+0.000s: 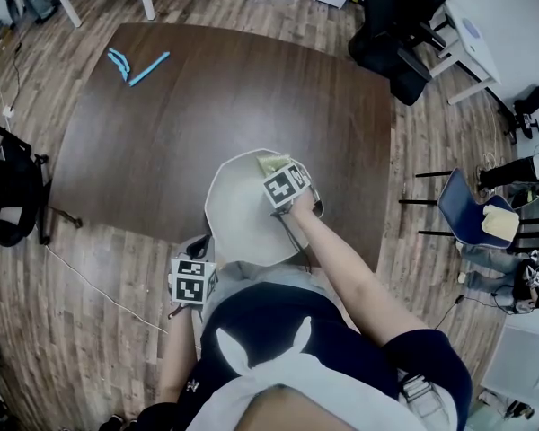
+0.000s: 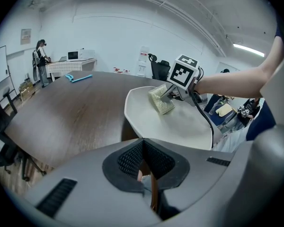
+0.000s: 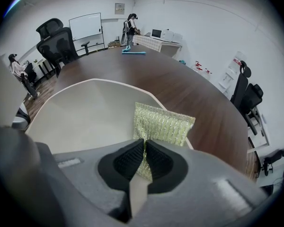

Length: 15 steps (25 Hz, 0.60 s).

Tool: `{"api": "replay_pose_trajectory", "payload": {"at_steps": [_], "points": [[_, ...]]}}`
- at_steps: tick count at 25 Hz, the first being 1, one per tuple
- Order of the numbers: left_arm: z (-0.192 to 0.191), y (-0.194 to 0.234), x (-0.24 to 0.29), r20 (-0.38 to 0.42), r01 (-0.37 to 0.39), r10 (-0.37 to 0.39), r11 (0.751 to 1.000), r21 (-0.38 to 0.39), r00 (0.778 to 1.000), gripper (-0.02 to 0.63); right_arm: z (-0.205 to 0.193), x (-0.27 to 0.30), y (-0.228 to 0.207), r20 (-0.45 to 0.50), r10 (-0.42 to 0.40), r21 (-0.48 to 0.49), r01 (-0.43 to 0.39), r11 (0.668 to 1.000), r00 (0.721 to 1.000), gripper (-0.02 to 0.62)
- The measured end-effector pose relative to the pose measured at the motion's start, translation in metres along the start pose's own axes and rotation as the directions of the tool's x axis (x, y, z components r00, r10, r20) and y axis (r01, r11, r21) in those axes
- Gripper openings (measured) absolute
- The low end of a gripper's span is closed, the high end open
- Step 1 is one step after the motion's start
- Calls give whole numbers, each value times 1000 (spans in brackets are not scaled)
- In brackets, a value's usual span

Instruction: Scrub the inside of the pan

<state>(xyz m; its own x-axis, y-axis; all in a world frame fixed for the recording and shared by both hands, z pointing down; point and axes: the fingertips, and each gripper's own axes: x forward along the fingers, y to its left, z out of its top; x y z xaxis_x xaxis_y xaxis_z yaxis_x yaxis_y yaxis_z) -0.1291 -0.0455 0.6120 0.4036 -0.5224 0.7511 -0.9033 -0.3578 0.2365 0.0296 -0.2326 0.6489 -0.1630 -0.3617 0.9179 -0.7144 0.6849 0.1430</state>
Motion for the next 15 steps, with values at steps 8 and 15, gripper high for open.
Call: {"api": "replay_pose_trajectory", "payload": {"at_steps": [8, 15], "points": [[-5, -2, -1, 2, 13, -14, 1000, 15, 1000, 3, -14, -3, -1, -40, -13, 1, 13, 1000, 999, 15], [-5, -4, -1, 0, 24, -24, 999, 26, 1000, 2, -21, -8, -6, -60, -20, 10, 21, 1000, 998, 15]]}}
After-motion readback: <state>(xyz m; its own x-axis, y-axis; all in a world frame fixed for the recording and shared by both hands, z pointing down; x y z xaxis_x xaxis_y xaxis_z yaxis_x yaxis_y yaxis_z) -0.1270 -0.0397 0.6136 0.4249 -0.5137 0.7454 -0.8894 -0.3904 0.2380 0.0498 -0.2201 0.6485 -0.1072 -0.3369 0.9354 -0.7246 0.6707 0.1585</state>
